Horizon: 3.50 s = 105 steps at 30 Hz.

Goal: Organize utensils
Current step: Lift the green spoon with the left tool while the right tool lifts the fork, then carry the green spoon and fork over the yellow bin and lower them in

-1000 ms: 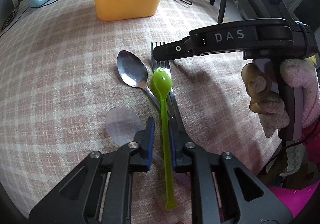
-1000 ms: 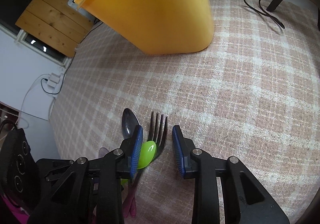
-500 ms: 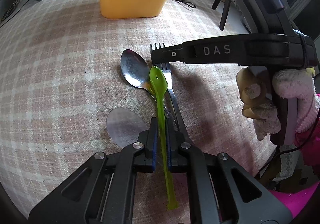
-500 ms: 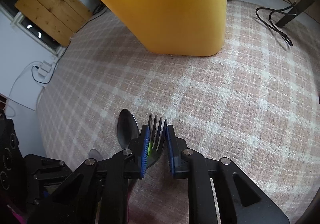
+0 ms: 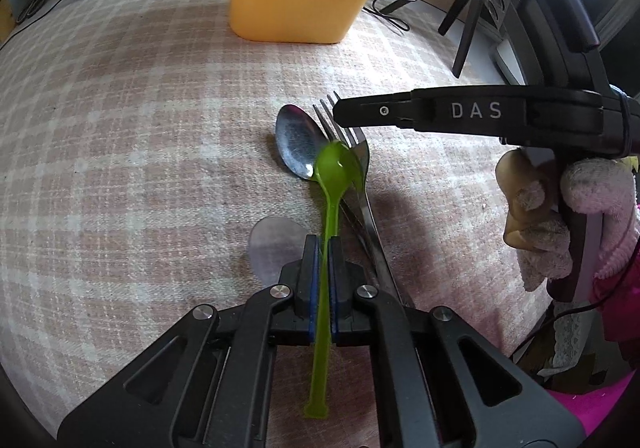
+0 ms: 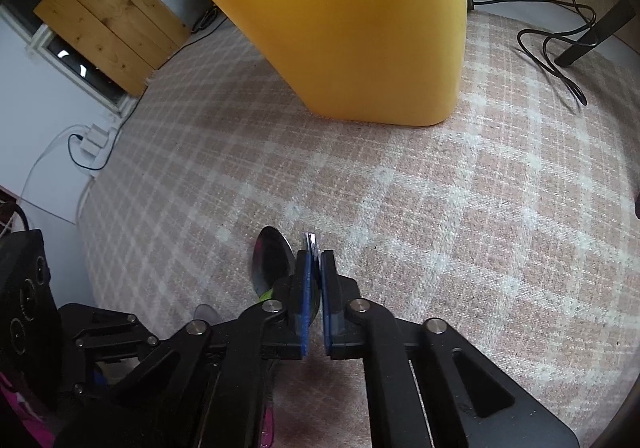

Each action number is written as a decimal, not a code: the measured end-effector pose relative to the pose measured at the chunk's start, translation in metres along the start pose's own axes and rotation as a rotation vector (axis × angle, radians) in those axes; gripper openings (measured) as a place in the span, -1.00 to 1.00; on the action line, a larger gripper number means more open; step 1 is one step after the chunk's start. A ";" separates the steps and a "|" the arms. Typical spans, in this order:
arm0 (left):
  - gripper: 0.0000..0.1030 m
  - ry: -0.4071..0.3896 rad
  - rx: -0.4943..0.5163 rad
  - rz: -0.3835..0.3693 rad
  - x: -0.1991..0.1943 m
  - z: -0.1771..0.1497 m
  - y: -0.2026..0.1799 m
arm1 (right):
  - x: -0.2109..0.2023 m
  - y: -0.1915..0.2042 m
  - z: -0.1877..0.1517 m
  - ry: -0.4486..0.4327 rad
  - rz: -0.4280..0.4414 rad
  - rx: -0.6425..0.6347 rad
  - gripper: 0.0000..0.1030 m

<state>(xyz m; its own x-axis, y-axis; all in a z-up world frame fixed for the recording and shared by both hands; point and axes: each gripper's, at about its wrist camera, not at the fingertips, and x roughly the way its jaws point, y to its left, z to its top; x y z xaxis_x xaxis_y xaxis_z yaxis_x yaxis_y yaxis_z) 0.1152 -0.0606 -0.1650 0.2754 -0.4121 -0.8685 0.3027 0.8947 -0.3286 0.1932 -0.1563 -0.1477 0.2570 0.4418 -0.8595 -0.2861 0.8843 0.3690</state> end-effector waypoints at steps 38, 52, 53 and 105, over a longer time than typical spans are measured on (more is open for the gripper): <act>-0.53 0.085 0.118 0.090 0.033 0.031 -0.031 | -0.003 -0.005 0.002 0.039 -0.045 0.017 -0.96; -0.91 -0.042 -0.026 -0.017 0.002 0.045 -0.010 | -0.044 -0.014 -0.005 -0.035 -0.031 0.031 -0.97; -0.91 -0.067 -0.034 -0.025 -0.005 0.046 -0.008 | -0.050 -0.014 -0.006 -0.050 -0.030 0.025 -0.97; -0.91 -0.669 0.035 0.019 -0.090 0.231 0.001 | -0.238 0.037 0.053 -0.653 -0.196 -0.085 -0.96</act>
<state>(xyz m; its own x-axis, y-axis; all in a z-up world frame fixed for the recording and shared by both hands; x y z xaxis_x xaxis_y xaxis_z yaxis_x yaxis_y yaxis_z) 0.3018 -0.0624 -0.0018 0.7843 -0.4241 -0.4527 0.3182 0.9015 -0.2933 0.1707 -0.2201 0.0891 0.8077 0.2991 -0.5081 -0.2419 0.9540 0.1770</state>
